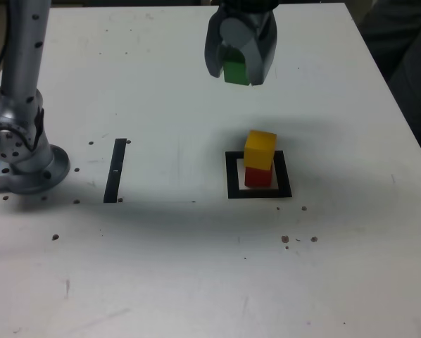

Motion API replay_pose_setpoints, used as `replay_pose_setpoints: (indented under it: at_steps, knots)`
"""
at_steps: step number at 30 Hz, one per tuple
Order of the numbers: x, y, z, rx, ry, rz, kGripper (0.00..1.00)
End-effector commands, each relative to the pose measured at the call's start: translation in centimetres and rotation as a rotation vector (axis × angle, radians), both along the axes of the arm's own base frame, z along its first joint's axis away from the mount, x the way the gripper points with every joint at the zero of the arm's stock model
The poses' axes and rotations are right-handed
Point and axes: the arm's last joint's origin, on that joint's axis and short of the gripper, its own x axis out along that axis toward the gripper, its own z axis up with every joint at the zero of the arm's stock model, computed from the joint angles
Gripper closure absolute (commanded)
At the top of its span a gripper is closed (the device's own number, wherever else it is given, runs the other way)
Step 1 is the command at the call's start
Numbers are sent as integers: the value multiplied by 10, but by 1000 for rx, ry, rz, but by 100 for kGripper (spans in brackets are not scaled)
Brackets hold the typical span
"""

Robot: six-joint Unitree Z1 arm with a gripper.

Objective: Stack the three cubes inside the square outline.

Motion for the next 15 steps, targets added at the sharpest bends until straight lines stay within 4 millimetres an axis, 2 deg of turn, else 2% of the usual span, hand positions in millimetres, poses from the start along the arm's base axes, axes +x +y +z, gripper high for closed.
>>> replay_pose_setpoints:
  at_steps: [1,15]
  knots:
    - [-2,-7,2,-3,-3,17,64]
    - [0,-47,3,-48,-16,74,64]
